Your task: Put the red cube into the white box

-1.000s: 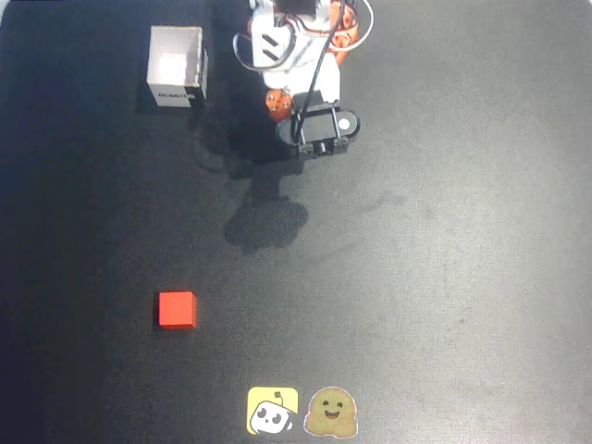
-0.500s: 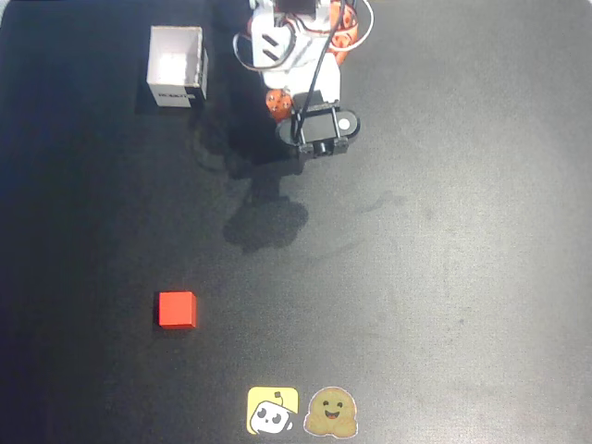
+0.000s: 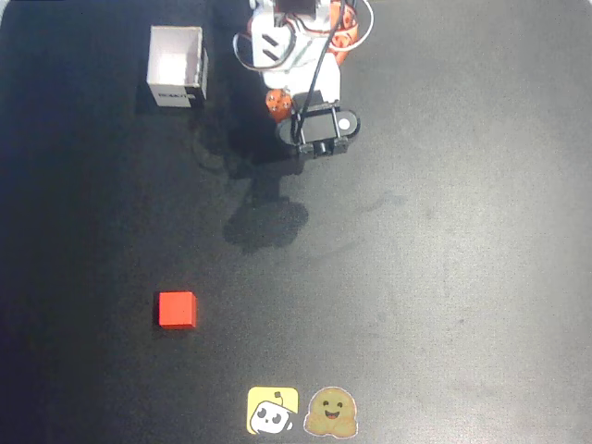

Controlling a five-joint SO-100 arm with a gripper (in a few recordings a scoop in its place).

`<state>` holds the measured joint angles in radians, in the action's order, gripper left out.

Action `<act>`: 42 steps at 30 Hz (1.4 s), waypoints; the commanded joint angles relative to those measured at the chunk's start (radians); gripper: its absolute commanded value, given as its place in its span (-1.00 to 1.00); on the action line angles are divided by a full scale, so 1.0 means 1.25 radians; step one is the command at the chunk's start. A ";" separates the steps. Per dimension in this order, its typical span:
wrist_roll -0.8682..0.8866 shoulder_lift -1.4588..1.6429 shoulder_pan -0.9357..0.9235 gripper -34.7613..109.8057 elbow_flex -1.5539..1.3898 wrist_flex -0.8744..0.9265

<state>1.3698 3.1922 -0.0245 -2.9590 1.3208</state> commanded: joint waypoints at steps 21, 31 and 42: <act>-0.015 -0.729 -0.055 -0.51 0.717 0.037; -0.077 -1.128 -0.220 -0.49 1.038 0.009; -0.080 -1.449 -0.322 -0.49 1.346 -0.013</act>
<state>1.2671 1.4082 -0.4080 -1.3637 1.3223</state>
